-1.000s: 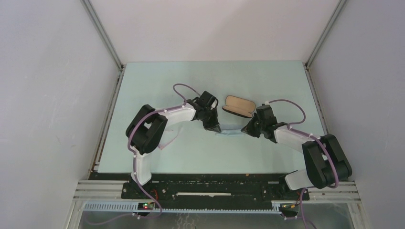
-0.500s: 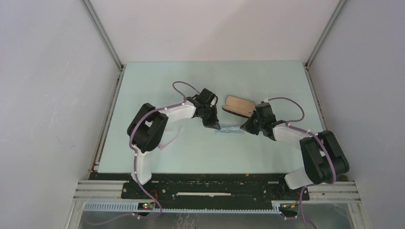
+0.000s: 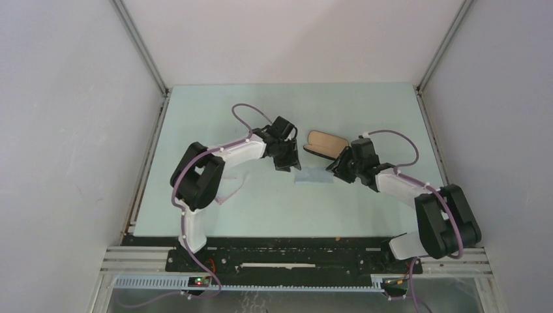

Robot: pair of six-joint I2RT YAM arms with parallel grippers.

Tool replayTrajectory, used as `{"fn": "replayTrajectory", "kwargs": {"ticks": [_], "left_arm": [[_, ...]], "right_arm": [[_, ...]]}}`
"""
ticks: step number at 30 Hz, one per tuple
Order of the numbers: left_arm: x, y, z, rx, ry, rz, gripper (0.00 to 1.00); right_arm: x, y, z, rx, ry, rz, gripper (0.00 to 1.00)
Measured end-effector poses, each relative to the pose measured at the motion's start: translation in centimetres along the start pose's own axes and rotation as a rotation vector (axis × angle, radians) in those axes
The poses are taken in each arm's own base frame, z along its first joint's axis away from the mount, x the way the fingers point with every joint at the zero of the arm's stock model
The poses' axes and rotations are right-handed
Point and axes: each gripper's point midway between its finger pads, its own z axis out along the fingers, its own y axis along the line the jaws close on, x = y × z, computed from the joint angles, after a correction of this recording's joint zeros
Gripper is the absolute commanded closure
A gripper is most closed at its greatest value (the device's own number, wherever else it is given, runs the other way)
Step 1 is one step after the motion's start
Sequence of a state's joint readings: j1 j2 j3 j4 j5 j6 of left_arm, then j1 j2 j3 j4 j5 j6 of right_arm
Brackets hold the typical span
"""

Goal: Organize the sunglasses
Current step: Fold the glasses cleaning cloth at the center of the board.

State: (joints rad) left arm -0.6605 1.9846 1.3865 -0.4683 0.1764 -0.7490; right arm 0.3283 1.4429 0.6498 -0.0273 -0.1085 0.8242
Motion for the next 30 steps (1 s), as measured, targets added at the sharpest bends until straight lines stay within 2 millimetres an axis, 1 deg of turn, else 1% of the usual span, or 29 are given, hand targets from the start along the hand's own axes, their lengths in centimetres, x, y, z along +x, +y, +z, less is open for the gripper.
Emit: {"fn": "replayTrajectory", "kwargs": {"ticks": [2,4,6,7,9,10,11,14,19,24,25,27,30], "left_arm": [[-0.8,-0.2,-1.2,-0.005,-0.041,0.005,0.53],[-1.6,-0.9,-2.7,0.010,-0.089,0.012,0.56],[-2.3,-1.7,-4.4,0.040,-0.137,0.019,0.58],[-2.5,-2.1,-5.2,0.059,-0.157,0.024,0.60],[-2.5,-2.7,-6.1,0.088,-0.177,0.030,0.62],[-2.4,-2.9,-6.2,0.100,-0.179,0.034,0.64],[-2.2,-3.2,-6.1,0.114,-0.175,0.038,0.65],[-1.0,-3.6,-5.1,0.134,-0.141,0.045,0.65],[1.3,-3.9,-1.8,0.154,-0.059,0.043,0.67],[2.8,-2.5,1.1,0.127,0.000,0.025,0.68],[3.2,-2.2,1.4,0.119,0.013,0.021,0.68],[3.8,-1.6,1.7,0.107,0.028,0.010,0.68],[3.8,-1.6,1.6,0.110,0.023,0.011,0.67]], "right_arm": [[-0.5,0.6,-0.9,-0.019,-0.019,-0.013,0.58],[-0.8,1.2,-1.5,-0.040,-0.036,-0.025,0.69],[-1.1,1.6,-2.1,-0.057,-0.050,-0.041,0.83],[-1.1,1.8,-2.3,-0.064,-0.052,-0.049,0.88],[-0.8,1.9,-2.4,-0.066,-0.048,-0.061,0.98],[-0.7,1.9,-2.4,-0.065,-0.043,-0.067,1.00],[-0.5,1.9,-2.3,-0.064,-0.037,-0.072,1.00],[0.0,1.8,-2.0,-0.059,-0.020,-0.080,1.00],[1.4,0.5,-0.3,-0.014,0.030,-0.082,1.00],[2.8,-1.6,0.7,0.037,0.073,-0.083,1.00],[3.2,-2.1,0.8,0.049,0.084,-0.081,1.00],[3.4,-2.3,0.7,0.043,0.082,-0.077,1.00],[3.6,-2.5,0.4,0.040,0.079,-0.079,1.00]]}}
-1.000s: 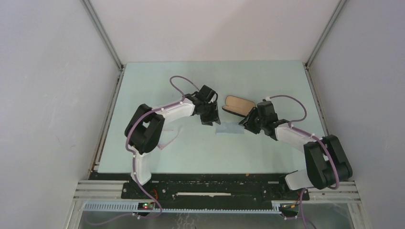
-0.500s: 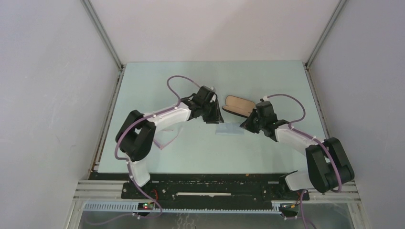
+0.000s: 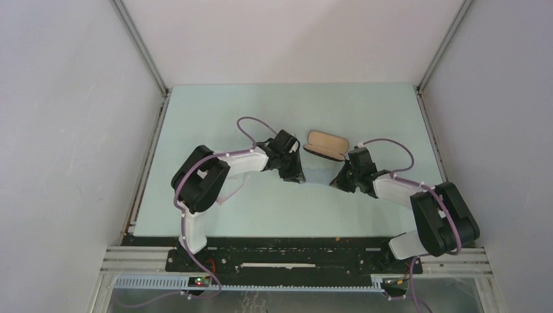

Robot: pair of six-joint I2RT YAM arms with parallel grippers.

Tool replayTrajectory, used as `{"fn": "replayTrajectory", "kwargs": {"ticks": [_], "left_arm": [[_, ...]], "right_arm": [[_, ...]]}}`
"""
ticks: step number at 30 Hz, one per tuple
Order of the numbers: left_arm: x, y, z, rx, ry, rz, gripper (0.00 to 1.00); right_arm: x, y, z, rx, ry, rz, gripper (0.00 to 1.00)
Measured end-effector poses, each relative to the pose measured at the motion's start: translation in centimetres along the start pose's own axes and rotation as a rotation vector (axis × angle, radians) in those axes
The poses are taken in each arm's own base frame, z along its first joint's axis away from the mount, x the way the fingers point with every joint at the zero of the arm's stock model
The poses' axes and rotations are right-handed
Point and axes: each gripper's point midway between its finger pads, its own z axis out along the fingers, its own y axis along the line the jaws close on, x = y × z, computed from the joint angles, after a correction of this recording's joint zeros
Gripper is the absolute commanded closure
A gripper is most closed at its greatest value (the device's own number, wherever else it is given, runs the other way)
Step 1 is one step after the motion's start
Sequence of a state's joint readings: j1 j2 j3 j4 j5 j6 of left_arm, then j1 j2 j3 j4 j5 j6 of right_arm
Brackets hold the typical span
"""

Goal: Organize the sunglasses
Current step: Fold the glasses cleaning cloth at the center of the board.

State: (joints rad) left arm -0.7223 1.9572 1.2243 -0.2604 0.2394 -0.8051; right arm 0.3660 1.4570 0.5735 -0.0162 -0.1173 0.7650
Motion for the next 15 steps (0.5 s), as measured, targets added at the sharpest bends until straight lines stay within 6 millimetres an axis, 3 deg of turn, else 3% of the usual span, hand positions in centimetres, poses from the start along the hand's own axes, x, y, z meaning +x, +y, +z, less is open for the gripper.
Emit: {"fn": "replayTrajectory", "kwargs": {"ticks": [4,10,15], "left_arm": [[-0.3,-0.1,-0.9,-0.012,-0.020,0.009,0.64],[-1.7,-1.3,-3.7,0.000,-0.091,0.055,0.58],[-3.4,-2.4,-5.0,-0.002,-0.130,0.084,0.53]], "right_arm": [[0.2,-0.3,-1.1,0.001,-0.006,0.001,1.00],[-2.1,0.1,-2.7,-0.028,-0.078,0.028,0.84],[-4.4,0.5,-3.2,-0.025,-0.118,0.032,0.72]]}}
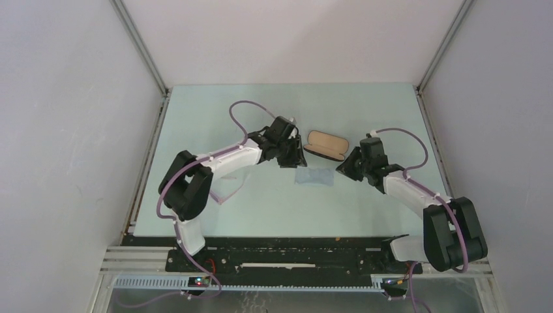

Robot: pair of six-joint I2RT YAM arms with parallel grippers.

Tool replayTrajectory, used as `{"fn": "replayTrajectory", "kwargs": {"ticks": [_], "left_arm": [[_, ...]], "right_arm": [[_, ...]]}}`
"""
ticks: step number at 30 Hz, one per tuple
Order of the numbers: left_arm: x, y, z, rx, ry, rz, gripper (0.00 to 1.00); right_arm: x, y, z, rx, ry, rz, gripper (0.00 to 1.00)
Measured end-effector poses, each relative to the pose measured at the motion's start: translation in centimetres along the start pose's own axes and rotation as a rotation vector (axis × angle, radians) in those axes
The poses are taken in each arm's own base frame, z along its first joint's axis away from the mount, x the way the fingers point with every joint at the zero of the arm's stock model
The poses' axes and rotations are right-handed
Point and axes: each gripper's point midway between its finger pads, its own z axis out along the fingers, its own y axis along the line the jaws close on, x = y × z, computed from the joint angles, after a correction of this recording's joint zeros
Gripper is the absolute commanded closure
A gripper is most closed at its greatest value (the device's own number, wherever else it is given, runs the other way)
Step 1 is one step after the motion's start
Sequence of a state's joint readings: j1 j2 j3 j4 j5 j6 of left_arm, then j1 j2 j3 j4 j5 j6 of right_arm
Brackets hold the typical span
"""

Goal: Organize the sunglasses
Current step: Fold the glasses cleaning cloth at the center of the board, then pick up the glasses cleaning cloth from the center of the board.

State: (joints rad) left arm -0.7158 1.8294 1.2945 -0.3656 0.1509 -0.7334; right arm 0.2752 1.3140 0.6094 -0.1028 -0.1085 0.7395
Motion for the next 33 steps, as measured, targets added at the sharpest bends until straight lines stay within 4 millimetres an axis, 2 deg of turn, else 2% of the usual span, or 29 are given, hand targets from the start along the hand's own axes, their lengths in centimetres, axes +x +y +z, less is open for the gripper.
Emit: {"fn": "replayTrajectory", "kwargs": {"ticks": [6,9,13,19,22,24,33], "left_arm": [[-3.1,-0.6,-0.9,0.016,-0.054,-0.003,0.44],[-3.7,0.0,-0.7,0.002,-0.052,-0.008,0.42],[-2.5,1.4,0.3,-0.031,-0.001,-0.025,0.41],[1.5,4.1,1.7,-0.089,0.094,-0.049,0.43],[2.5,4.6,2.5,-0.099,0.124,-0.057,0.45],[2.9,4.7,3.1,-0.097,0.139,-0.058,0.46],[3.0,3.5,3.8,-0.040,0.145,-0.072,0.50]], "right_arm": [[-3.5,2.8,-0.3,-0.045,-0.061,-0.027,0.60],[-3.8,2.8,-0.2,-0.043,-0.063,-0.039,0.60],[-2.6,1.8,0.3,-0.022,-0.018,-0.052,0.58],[1.1,-1.1,1.6,0.031,0.103,-0.057,0.54],[2.4,-1.8,2.4,0.041,0.159,-0.051,0.55],[2.3,-1.4,2.8,0.017,0.157,-0.055,0.55],[2.3,-0.8,3.4,-0.024,0.165,-0.058,0.64]]}}
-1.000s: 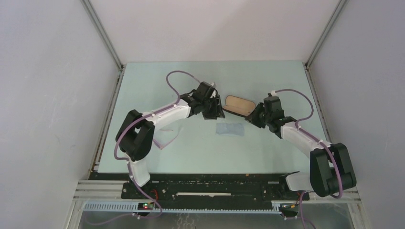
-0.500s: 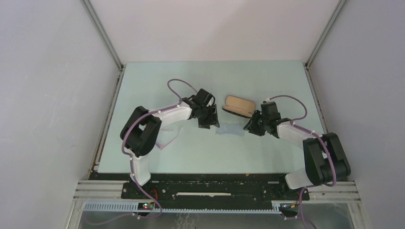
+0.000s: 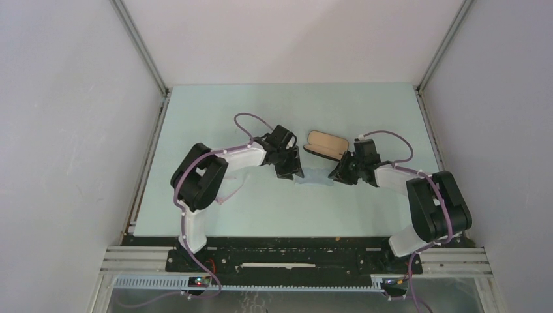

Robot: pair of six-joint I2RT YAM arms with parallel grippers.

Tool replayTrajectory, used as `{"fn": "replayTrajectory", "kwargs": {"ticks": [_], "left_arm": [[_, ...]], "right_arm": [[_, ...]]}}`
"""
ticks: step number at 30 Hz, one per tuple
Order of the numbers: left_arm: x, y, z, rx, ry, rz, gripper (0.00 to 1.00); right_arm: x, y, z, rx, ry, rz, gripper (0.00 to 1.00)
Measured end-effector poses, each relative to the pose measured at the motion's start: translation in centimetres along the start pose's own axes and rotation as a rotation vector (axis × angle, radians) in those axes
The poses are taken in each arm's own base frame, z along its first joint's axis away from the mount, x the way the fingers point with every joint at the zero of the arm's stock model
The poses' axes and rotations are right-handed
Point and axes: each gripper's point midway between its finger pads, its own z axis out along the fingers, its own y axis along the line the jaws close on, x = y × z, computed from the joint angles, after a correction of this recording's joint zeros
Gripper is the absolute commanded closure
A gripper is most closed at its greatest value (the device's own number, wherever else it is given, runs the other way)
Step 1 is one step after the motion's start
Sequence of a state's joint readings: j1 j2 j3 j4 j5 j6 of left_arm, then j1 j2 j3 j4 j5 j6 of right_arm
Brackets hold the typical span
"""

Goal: Organize the sunglasses
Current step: Pick up the glasses cleaning cloth from the center of the board.

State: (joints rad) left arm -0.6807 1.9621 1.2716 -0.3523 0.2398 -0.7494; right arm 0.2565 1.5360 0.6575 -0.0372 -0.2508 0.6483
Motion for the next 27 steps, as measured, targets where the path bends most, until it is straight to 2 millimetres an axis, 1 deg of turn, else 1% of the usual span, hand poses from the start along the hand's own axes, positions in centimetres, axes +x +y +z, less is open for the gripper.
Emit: {"fn": "replayTrajectory", "kwargs": {"ticks": [3,8,14,18,24,27], "left_arm": [[0.1,-0.3,0.2,0.014,-0.001,-0.007,0.52],[0.1,-0.9,0.6,0.037,0.003,-0.015,0.56],[0.2,-1.0,1.0,0.049,0.009,-0.022,0.64],[0.2,-1.0,1.1,0.049,0.009,-0.022,0.69],[0.2,-1.0,1.2,0.044,0.010,-0.018,0.71],[0.3,-1.1,1.3,0.041,0.011,-0.010,0.75]], "right_arm": [[0.0,0.1,0.2,-0.008,0.002,-0.003,0.69],[0.0,0.2,0.4,-0.016,0.008,-0.009,0.71],[0.0,0.4,0.6,-0.029,0.011,-0.011,0.68],[0.0,0.4,0.6,-0.032,0.011,-0.018,0.69],[0.0,0.5,0.6,-0.020,0.014,-0.047,0.66],[0.1,0.8,0.7,0.003,0.016,-0.082,0.67]]}}
